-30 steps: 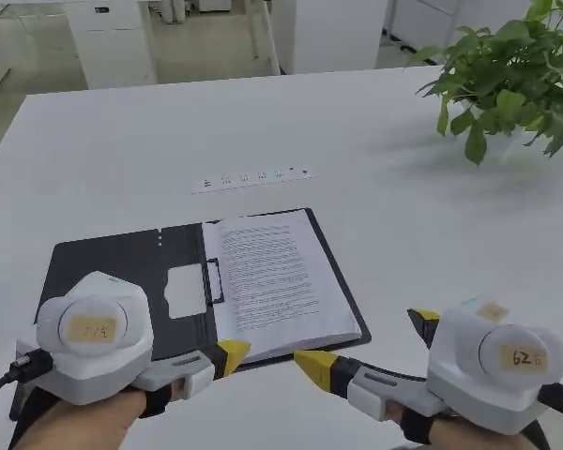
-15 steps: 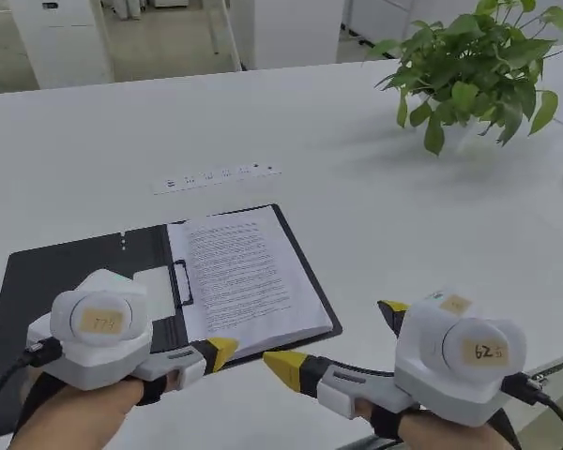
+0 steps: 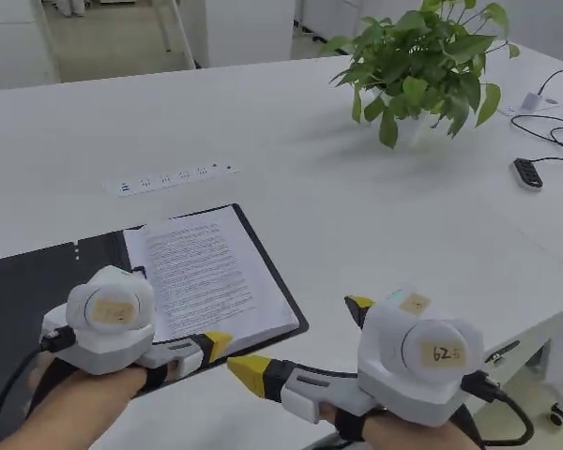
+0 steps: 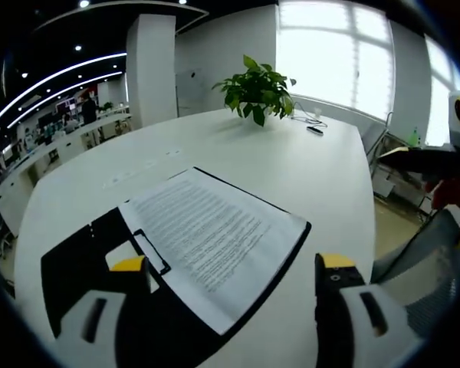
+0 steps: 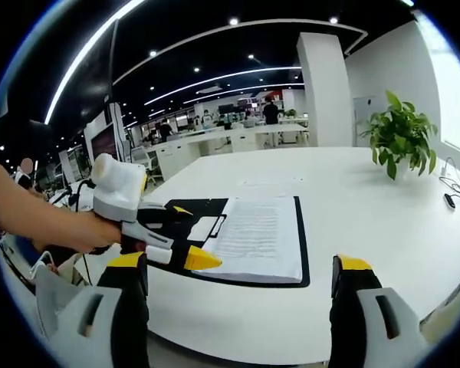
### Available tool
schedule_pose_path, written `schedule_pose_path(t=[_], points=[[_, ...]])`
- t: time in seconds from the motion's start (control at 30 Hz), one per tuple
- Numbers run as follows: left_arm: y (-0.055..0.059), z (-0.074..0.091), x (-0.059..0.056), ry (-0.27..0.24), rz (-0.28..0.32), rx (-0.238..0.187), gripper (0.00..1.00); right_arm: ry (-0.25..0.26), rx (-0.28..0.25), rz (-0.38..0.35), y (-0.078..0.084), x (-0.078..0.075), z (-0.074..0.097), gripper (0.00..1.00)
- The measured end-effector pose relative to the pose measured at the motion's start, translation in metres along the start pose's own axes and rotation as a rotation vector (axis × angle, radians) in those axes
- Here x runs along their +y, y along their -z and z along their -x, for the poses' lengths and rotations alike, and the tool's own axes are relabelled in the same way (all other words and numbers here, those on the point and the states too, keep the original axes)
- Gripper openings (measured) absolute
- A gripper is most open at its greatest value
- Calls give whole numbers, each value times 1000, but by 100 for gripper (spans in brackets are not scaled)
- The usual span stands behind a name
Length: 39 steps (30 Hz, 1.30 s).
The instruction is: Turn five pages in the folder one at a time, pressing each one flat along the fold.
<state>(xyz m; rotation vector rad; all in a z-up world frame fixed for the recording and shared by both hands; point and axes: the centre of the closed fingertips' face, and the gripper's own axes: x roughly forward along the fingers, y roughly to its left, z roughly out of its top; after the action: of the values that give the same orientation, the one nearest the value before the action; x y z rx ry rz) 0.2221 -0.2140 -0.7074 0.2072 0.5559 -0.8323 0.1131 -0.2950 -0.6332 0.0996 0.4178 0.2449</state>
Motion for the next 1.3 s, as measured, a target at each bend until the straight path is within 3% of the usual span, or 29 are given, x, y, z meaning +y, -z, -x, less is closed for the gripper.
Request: schedule_pose_path(t=[0.33, 0.4, 0.73, 1.03, 1.3], points=[[5, -32, -7, 34, -14, 13, 89, 31, 3, -22, 2, -4, 2, 100], [3, -39, -8, 41, 9, 9, 90, 31, 11, -29, 4, -5, 1, 100], [3, -71, -11, 28, 35, -2, 86, 36, 0, -30, 0, 1, -2, 100], [4, -85, -17, 7, 92, -9, 83, 43, 6, -38, 0, 1, -5, 99], [12, -100, -19, -16, 91, -2, 77, 48, 3, -45, 0, 2, -8, 99]])
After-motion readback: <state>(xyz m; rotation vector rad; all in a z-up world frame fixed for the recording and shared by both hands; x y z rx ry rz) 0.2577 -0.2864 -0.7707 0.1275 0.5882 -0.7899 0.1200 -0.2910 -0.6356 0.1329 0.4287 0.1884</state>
